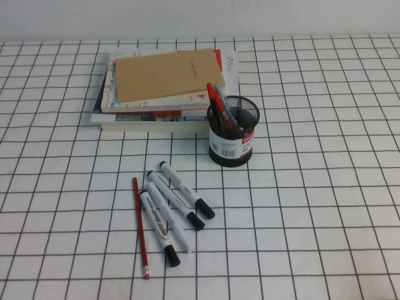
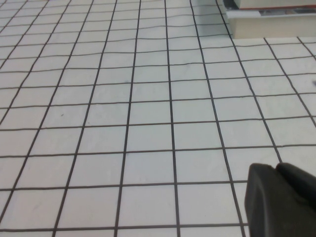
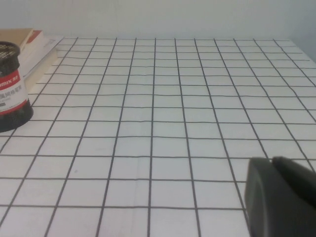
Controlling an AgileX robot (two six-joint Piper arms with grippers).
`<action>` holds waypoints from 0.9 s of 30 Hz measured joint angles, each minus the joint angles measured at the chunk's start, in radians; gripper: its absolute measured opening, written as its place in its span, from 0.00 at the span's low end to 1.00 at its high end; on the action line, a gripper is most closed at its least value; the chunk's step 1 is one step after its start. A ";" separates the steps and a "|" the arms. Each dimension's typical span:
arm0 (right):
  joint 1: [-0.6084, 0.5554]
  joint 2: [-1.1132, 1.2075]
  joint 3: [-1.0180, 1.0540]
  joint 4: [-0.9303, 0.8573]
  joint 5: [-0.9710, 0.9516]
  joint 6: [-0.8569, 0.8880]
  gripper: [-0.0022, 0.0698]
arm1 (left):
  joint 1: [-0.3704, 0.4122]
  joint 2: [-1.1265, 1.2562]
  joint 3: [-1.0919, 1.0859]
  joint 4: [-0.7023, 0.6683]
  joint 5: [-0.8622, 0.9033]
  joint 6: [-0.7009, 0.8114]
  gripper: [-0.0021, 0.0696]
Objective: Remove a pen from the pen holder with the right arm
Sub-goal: 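Take a marker out of the pen holder and lay it on the table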
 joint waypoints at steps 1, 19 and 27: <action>0.000 0.000 0.002 0.030 0.000 -0.038 0.01 | 0.000 0.000 0.000 0.000 0.000 0.000 0.02; 0.000 0.000 0.033 0.269 0.084 -0.349 0.01 | 0.000 0.000 0.000 0.000 0.000 0.000 0.02; 0.000 0.000 0.033 0.297 0.093 -0.349 0.01 | 0.000 0.000 0.000 0.000 0.000 0.000 0.02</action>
